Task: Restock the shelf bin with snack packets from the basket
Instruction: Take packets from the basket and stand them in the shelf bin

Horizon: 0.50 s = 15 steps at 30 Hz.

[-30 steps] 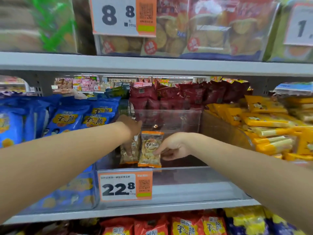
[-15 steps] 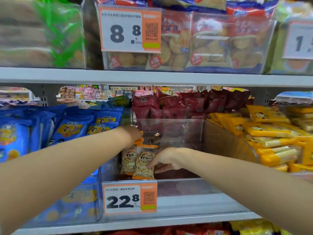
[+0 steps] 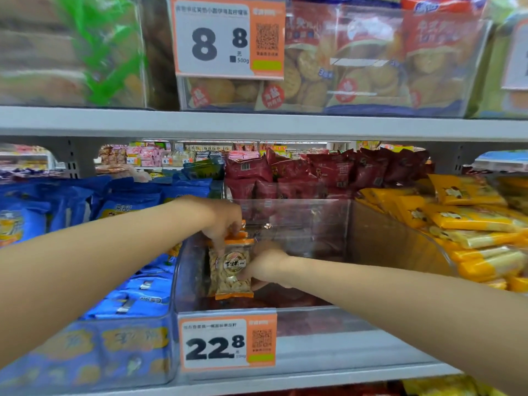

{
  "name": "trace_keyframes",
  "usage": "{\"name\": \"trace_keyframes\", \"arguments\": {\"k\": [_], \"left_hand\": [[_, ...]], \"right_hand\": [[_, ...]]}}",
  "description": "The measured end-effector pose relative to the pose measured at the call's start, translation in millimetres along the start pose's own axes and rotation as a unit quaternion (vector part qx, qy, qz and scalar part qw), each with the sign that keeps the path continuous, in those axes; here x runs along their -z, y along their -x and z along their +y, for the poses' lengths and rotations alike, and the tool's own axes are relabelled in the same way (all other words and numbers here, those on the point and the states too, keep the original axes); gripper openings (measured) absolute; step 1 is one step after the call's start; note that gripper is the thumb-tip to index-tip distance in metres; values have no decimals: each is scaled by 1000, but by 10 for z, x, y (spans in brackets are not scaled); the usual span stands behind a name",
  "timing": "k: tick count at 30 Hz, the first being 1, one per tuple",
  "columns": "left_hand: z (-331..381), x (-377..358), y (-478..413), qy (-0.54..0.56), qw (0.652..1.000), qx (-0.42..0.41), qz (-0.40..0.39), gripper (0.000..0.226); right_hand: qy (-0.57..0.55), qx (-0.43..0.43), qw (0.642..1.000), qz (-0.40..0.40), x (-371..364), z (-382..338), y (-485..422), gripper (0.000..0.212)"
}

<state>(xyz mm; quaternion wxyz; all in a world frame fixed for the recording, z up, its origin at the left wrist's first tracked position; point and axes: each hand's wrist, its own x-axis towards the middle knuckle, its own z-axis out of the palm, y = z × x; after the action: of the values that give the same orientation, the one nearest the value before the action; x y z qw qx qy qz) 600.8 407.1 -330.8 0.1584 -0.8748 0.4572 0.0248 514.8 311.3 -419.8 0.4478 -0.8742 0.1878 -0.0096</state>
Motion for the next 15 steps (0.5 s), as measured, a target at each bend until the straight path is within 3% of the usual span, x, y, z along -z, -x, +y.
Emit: {"name": "trace_keyframes", "arguments": {"k": [3,8,11,15], "left_hand": [[-38,-71,31,9,999,-8,38,46],[-87,-144,59,48,997,-9,58,36],[-90,-147,57,67,996,-15,60,34],[-89,-141,75,81,994,-16,70,36]], "right_hand": [[32,36,999,3,-72,-14,39,35],[17,26,997,-68,-96,0,23,60],[63,41,989,-129,-145,50,-6,55],[70,76,994,-37,-145,38,-66,57]]}}
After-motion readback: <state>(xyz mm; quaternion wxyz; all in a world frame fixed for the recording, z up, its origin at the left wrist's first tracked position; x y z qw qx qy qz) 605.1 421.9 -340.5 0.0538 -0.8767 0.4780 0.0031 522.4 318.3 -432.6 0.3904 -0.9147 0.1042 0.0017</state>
